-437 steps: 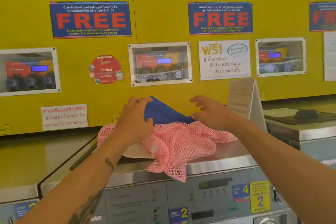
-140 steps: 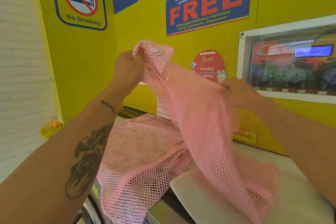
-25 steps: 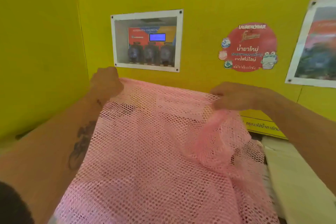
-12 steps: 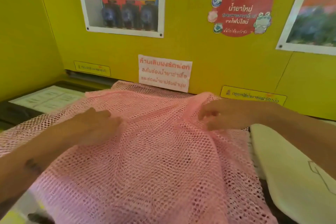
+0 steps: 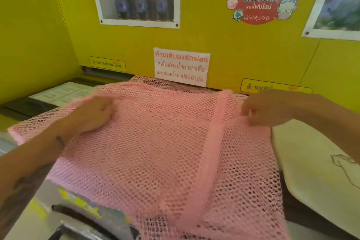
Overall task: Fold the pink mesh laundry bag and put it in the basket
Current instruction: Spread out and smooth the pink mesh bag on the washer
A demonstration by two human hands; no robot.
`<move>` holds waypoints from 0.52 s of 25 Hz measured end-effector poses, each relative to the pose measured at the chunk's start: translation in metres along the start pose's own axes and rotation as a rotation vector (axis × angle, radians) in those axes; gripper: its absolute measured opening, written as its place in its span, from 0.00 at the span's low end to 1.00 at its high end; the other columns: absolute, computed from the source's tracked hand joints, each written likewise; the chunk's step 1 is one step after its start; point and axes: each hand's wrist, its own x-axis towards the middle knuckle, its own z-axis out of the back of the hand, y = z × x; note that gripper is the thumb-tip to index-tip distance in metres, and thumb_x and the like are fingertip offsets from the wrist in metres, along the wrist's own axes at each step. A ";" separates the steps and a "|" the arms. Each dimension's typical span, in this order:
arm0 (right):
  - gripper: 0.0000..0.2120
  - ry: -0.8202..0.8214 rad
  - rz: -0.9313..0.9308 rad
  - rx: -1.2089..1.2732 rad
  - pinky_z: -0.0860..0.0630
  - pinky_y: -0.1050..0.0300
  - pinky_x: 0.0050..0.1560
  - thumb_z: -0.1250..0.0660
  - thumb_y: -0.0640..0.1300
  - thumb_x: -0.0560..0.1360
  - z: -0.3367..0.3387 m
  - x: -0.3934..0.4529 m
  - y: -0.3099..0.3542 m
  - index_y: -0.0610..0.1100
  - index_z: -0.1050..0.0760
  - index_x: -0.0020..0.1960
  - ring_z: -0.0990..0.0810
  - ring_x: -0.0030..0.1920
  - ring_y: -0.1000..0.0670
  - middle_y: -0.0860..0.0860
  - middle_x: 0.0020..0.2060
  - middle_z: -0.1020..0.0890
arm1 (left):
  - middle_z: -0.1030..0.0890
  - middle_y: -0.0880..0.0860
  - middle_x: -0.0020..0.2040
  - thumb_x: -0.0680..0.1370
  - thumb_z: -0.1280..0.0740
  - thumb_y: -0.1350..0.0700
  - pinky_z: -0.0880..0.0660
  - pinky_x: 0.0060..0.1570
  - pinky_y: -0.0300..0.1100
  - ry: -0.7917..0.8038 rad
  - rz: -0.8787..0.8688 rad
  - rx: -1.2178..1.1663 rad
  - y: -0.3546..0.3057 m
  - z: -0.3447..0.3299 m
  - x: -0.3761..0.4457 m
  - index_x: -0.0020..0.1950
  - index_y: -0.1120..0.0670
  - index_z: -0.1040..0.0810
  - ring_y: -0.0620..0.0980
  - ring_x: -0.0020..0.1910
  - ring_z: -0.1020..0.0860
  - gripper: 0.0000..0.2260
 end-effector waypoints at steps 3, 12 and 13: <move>0.13 -0.189 0.156 0.189 0.26 0.57 0.48 0.42 0.58 0.78 -0.002 -0.027 0.031 0.58 0.25 0.58 0.26 0.46 0.61 0.64 0.47 0.24 | 0.22 0.55 0.64 0.80 0.38 0.55 0.29 0.62 0.52 -0.306 -0.103 -0.148 -0.010 0.016 -0.025 0.60 0.49 0.22 0.56 0.62 0.25 0.11; 0.21 -0.148 0.659 0.219 0.31 0.53 0.60 0.37 0.62 0.74 -0.013 -0.047 0.126 0.65 0.36 0.65 0.33 0.61 0.57 0.61 0.60 0.32 | 0.25 0.42 0.41 0.72 0.33 0.61 0.30 0.38 0.33 0.079 -0.236 -0.107 -0.013 0.039 -0.186 0.47 0.40 0.23 0.43 0.41 0.26 0.15; 0.15 -0.121 0.659 0.187 0.28 0.53 0.59 0.36 0.61 0.75 -0.014 -0.041 0.130 0.61 0.31 0.60 0.30 0.57 0.57 0.61 0.56 0.29 | 0.26 0.43 0.40 0.73 0.31 0.59 0.32 0.38 0.34 -0.021 -0.111 -0.096 -0.004 0.031 -0.194 0.49 0.39 0.25 0.43 0.40 0.27 0.13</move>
